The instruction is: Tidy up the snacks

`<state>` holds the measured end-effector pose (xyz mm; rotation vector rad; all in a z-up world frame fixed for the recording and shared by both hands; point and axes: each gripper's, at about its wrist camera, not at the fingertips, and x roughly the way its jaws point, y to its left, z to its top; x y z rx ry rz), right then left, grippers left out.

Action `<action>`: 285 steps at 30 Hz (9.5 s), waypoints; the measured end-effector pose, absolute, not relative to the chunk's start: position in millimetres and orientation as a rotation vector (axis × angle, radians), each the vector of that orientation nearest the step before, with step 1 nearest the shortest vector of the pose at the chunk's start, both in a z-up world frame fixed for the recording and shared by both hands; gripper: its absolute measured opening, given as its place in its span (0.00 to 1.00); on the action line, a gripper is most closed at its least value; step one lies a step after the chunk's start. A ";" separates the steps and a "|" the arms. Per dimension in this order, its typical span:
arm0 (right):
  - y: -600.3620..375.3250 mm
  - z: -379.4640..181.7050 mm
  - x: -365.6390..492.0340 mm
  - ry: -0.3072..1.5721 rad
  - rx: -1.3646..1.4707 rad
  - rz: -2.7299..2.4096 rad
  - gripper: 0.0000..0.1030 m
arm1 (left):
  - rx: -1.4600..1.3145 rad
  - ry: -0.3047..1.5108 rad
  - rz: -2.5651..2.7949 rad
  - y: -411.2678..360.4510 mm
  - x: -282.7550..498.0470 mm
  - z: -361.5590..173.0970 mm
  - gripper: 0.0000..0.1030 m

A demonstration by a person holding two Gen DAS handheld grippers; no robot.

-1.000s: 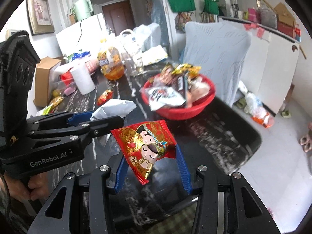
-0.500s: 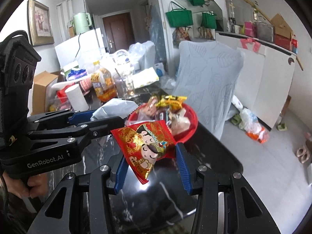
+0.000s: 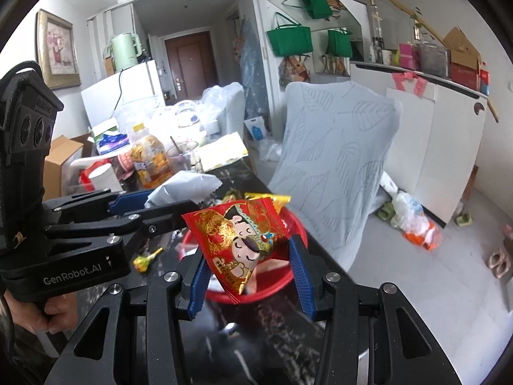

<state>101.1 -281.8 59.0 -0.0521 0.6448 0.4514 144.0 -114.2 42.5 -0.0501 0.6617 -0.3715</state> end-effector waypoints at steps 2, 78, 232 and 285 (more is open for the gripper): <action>-282.3 57.1 110.9 0.645 -0.057 0.448 0.44 | -0.051 0.665 -0.361 -112.8 151.4 38.8 0.35; -268.1 -12.7 133.0 0.818 -0.017 0.446 0.68 | -0.115 0.771 -0.177 -66.5 147.0 -1.8 0.70; -95.2 -83.3 106.6 1.033 -0.136 0.767 0.24 | -0.272 0.947 0.065 94.0 125.5 -82.0 0.12; -114.1 -25.8 89.8 0.849 -0.096 0.711 0.23 | -0.223 0.867 -0.021 54.3 77.5 -33.7 0.28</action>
